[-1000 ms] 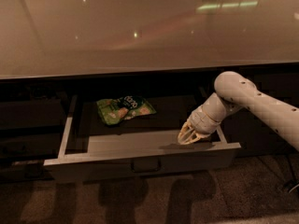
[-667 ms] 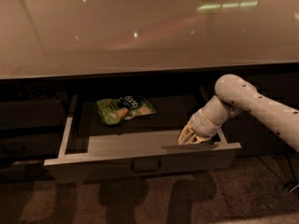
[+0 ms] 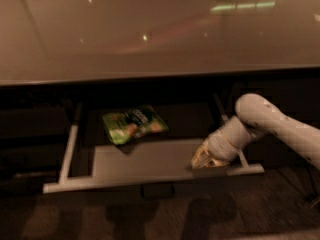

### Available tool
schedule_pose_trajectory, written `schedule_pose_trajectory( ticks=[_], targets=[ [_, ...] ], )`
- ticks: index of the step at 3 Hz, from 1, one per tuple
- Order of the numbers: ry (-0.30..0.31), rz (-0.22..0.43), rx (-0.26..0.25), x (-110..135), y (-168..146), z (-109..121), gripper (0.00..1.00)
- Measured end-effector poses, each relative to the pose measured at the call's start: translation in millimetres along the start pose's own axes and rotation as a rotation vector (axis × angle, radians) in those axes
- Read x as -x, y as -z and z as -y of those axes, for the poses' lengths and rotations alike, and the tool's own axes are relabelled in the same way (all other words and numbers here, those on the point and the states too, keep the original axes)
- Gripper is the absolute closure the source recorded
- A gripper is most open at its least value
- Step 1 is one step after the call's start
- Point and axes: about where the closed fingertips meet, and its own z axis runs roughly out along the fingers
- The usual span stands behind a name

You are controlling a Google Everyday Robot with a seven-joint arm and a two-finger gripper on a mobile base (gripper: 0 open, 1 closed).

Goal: Open top drawer

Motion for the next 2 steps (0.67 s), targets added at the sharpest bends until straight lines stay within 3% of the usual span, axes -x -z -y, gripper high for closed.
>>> schedule_pose_trajectory(
  ticks=[1,2],
  targets=[
    [0.000,0.000,0.000,3.1,5.2,1.6,0.11],
    [0.000,-0.001,0.000,7.0,11.4,3.3,0.00]
  ],
)
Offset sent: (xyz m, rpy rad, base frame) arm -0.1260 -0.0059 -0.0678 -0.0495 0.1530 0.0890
